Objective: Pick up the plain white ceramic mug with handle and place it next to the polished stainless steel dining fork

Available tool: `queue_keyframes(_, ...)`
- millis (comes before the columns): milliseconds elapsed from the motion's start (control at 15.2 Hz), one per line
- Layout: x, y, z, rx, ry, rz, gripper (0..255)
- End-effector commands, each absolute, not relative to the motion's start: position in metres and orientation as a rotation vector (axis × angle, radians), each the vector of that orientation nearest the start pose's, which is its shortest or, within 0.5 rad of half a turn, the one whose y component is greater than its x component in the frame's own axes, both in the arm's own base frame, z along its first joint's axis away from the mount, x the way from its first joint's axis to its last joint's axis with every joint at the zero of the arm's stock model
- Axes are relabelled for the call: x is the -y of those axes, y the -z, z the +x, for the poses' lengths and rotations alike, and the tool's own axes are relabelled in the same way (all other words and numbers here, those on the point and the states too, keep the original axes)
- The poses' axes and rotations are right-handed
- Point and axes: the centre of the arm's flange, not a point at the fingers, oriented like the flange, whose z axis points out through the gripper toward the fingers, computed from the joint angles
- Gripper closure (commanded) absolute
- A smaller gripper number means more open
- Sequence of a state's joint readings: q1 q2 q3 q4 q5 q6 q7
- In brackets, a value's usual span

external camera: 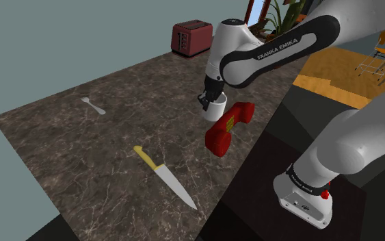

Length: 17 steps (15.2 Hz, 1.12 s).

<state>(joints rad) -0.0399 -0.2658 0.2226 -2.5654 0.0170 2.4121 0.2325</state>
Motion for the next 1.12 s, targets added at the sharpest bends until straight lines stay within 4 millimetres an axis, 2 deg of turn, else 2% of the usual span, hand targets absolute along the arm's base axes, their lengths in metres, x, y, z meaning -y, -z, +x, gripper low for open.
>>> queue_keyframes(0,-0.079,-0.378,0.431,-0.105,0.180,-3.158,255)
queue_keyframes(1056,-0.079,-0.462,0.431,-0.105,0.180,-3.158,255)
